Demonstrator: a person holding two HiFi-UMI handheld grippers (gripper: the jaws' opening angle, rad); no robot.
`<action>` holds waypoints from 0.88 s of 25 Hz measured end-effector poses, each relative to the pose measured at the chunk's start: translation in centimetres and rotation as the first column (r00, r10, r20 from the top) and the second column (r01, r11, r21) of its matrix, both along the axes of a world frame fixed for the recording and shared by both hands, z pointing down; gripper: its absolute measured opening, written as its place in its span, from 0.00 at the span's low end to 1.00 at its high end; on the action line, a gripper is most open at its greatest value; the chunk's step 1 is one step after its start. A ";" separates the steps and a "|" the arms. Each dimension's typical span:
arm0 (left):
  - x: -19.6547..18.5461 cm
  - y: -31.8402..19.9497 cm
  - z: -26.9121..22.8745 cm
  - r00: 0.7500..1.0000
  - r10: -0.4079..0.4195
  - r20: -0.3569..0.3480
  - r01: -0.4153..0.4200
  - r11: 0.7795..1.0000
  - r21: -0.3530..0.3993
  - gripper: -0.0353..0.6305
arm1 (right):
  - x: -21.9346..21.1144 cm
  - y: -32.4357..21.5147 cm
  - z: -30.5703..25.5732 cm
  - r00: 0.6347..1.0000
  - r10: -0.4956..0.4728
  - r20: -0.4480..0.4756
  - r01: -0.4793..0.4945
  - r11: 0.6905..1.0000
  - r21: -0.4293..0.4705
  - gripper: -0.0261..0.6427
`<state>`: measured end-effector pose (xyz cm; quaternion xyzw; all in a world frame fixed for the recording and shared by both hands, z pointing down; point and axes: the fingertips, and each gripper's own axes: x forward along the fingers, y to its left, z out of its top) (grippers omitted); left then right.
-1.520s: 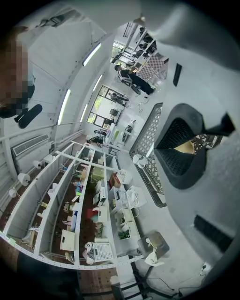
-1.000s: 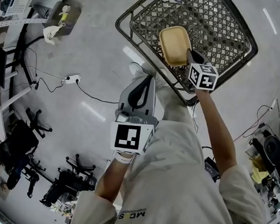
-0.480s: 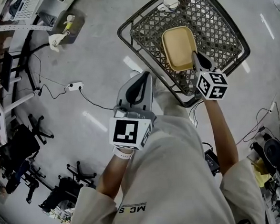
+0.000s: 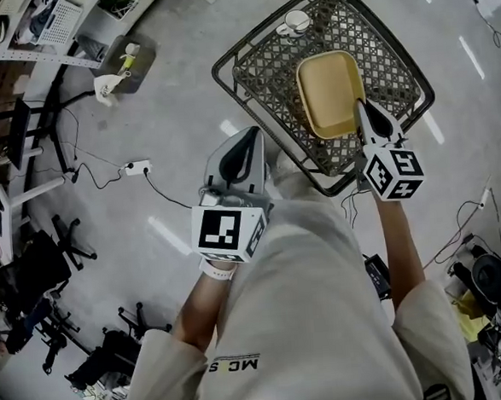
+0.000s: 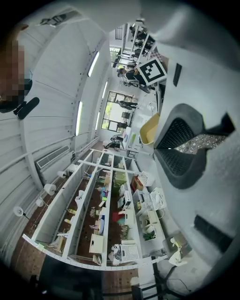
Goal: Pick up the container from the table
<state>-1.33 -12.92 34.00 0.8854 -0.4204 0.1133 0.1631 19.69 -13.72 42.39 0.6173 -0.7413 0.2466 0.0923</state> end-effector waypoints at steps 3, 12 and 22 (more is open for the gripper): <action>0.0 0.6 -0.9 1.000 -0.002 -0.011 0.002 1.000 0.018 0.09 | 0.5 1.1 -2.7 1.000 0.004 -0.028 -0.002 0.999 0.045 0.08; -0.2 1.0 -2.9 0.999 -0.025 -0.037 0.027 0.998 0.065 0.09 | 1.8 3.9 -8.5 0.999 0.041 -0.027 -0.037 0.988 0.147 0.08; -0.4 2.0 -3.6 0.997 -0.051 -0.057 0.055 0.995 0.084 0.09 | 2.9 7.8 -9.5 0.997 0.078 0.027 -0.081 0.987 0.139 0.08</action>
